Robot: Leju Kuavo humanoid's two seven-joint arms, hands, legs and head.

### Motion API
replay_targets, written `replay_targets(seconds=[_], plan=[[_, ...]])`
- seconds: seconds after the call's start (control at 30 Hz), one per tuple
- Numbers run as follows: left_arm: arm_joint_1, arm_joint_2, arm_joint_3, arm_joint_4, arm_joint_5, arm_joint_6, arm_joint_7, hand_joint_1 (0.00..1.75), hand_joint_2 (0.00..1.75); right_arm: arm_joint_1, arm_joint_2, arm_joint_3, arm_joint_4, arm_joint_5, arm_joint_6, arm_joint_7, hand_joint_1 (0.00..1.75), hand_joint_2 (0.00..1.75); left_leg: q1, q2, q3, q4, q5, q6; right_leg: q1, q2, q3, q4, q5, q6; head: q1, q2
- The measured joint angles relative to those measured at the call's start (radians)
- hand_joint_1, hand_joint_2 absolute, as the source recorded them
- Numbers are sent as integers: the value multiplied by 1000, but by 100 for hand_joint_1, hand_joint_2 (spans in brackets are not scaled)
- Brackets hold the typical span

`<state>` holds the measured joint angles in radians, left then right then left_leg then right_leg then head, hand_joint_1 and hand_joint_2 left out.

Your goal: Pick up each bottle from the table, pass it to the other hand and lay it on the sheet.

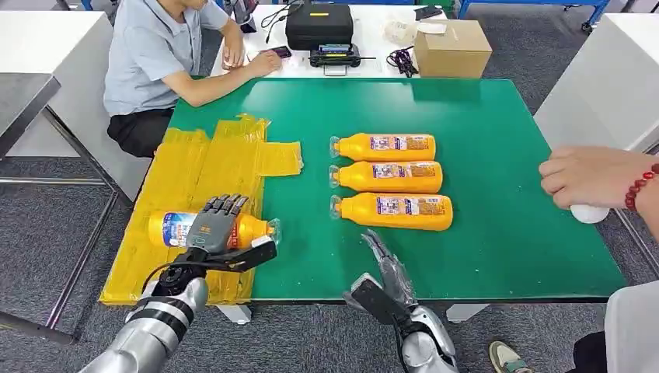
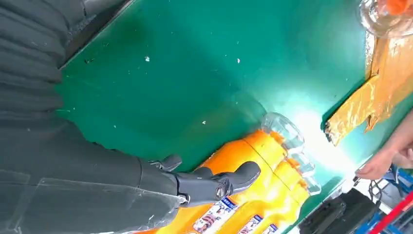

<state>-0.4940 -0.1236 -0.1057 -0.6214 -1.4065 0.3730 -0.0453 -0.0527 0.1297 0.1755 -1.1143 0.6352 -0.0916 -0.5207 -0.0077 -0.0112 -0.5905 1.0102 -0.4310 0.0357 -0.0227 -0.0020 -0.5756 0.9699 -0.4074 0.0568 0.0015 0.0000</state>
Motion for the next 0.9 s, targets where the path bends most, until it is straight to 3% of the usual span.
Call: replay_targets(seconds=[0.1,0.47,0.9], plan=[[-23,0,3,31,-2,-62,34,0,175,-6,2,-3,4,-1,3,-2,0,175,0,0,3,0,0,0,0,0,3,0,0,0,0,0],[-49,-4,11,76,5,-69,34,0,175,-8,11,-26,8,-3,10,-4,0,175,0,-1,6,0,1,-1,0,0,7,0,1,0,0,0],[-44,-19,29,82,2,-11,-2,0,175,-8,13,-32,10,5,11,-5,0,175,0,-4,6,0,2,-1,0,-2,6,0,1,0,0,0]])
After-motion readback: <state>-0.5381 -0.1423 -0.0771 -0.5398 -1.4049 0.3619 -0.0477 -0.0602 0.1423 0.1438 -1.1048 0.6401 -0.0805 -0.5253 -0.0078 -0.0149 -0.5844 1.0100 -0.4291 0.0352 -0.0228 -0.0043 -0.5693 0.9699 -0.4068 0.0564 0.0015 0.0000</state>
